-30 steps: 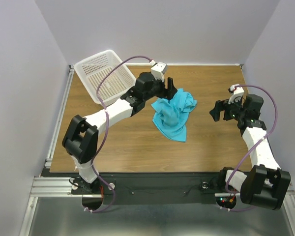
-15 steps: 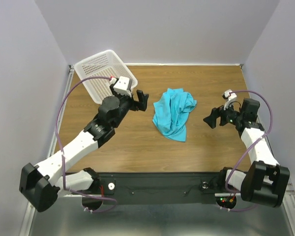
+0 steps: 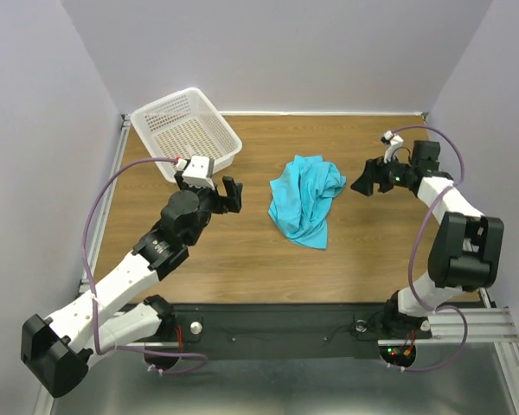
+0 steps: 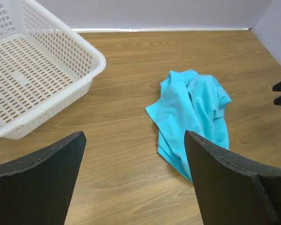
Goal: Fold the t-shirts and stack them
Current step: Flatten the tshirt out
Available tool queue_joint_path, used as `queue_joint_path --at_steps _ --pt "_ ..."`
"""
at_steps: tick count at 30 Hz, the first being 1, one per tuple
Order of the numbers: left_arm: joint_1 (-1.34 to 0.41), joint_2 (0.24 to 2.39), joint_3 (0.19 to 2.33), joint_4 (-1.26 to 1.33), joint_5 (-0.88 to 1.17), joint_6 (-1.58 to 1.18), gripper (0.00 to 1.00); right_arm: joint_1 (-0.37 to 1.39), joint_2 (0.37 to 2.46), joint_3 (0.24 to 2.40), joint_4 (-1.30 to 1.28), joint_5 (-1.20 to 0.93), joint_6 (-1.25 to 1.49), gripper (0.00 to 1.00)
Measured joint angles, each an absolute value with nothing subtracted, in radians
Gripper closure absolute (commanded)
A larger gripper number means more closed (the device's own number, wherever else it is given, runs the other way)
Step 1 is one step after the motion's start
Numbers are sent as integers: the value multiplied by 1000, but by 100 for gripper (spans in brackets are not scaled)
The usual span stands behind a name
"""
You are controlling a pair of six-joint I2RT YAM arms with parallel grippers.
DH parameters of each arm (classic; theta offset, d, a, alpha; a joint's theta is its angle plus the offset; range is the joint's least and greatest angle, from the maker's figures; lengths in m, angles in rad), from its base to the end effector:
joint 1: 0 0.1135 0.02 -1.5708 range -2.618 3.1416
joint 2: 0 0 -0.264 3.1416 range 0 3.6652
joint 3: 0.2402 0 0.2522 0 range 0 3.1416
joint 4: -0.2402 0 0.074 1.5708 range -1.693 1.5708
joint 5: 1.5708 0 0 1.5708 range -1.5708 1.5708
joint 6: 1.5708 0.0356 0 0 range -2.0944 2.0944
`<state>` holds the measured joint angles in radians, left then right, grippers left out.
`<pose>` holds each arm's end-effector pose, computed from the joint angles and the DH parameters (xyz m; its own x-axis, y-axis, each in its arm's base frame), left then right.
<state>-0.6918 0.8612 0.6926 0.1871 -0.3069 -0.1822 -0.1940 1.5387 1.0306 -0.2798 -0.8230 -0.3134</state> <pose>0.1666 -0.1241 0.3338 -0.0540 -0.1795 -0.9823 0.3719 0.9093 -0.1867 0.3230 -0.0369 0.2410 -0.5457 -0.1064 -0.8312 -0.5724 0.7717 0.2770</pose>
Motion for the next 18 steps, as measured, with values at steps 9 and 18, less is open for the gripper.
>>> queue_joint_path --at_steps 9,18 --pt "-692 887 653 174 -315 -213 2 -84 1746 1147 -311 -697 -203 16" --pt "-692 887 630 175 -302 -257 2 -31 1890 1246 -315 -691 -107 27"
